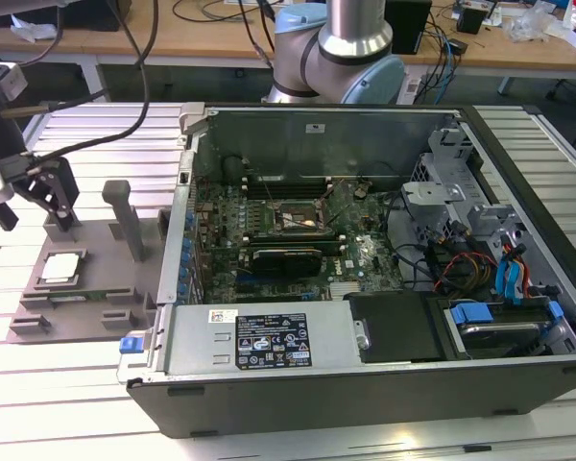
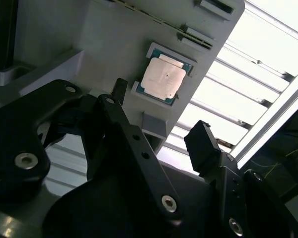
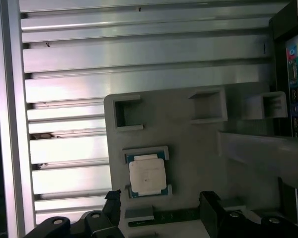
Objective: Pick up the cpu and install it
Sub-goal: 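Pick up the cpu and move it towards the insertion slot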
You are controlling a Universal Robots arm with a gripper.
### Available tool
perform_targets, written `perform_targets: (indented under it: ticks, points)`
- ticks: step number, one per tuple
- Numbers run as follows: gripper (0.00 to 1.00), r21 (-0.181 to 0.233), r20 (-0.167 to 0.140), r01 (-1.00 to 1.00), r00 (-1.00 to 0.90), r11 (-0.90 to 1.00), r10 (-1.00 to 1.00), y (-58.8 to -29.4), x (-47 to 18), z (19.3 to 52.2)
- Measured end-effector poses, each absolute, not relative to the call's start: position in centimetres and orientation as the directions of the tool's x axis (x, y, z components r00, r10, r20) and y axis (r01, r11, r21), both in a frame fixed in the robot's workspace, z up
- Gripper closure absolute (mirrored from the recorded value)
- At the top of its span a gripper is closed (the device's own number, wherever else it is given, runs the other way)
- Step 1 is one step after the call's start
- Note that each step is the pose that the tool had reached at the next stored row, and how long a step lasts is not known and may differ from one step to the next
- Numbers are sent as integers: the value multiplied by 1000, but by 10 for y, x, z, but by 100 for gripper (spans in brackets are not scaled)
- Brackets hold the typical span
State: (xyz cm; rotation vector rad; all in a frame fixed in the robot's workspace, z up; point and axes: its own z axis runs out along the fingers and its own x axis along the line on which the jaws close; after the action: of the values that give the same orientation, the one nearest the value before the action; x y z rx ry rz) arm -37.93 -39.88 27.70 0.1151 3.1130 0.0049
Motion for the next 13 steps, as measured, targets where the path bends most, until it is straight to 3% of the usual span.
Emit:
perform_targets:
  ticks: [13]
  points:
    - [26,4,-26,74,-997,997,74,-399,-379,265]
